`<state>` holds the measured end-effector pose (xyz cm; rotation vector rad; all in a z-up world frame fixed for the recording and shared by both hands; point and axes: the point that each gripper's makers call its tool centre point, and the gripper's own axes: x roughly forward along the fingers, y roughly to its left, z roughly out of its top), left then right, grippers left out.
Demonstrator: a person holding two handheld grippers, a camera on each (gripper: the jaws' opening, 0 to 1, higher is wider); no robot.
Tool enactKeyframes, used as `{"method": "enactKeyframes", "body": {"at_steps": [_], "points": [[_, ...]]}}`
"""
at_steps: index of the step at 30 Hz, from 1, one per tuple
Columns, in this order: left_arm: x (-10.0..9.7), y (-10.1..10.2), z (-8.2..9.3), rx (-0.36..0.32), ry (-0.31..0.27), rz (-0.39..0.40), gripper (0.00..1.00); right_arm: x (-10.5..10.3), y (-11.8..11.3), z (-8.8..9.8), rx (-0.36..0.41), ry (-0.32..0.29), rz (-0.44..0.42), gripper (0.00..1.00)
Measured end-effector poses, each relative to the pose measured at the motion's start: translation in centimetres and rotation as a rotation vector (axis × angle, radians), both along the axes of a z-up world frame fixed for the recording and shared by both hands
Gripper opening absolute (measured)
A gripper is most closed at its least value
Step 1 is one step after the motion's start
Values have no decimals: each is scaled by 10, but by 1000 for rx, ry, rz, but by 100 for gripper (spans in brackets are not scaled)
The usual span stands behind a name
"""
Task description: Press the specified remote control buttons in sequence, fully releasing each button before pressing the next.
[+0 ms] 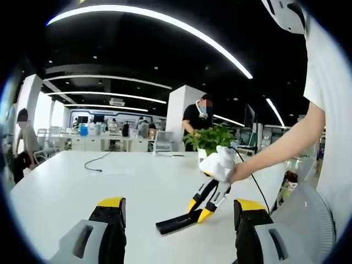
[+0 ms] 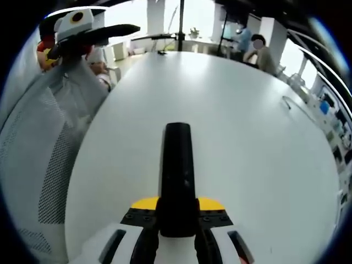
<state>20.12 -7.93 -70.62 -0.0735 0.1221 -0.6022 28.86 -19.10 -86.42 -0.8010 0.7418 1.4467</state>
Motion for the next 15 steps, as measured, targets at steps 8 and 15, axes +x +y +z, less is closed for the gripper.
{"method": "enactKeyframes", "body": {"at_steps": [8,15], "points": [[0,1,-3,12,7,4,84,10,-1,0,-2,5,-18,21],[0,0,-5,19,14,1,83,23,-1,0,5,6,-35,21]]}}
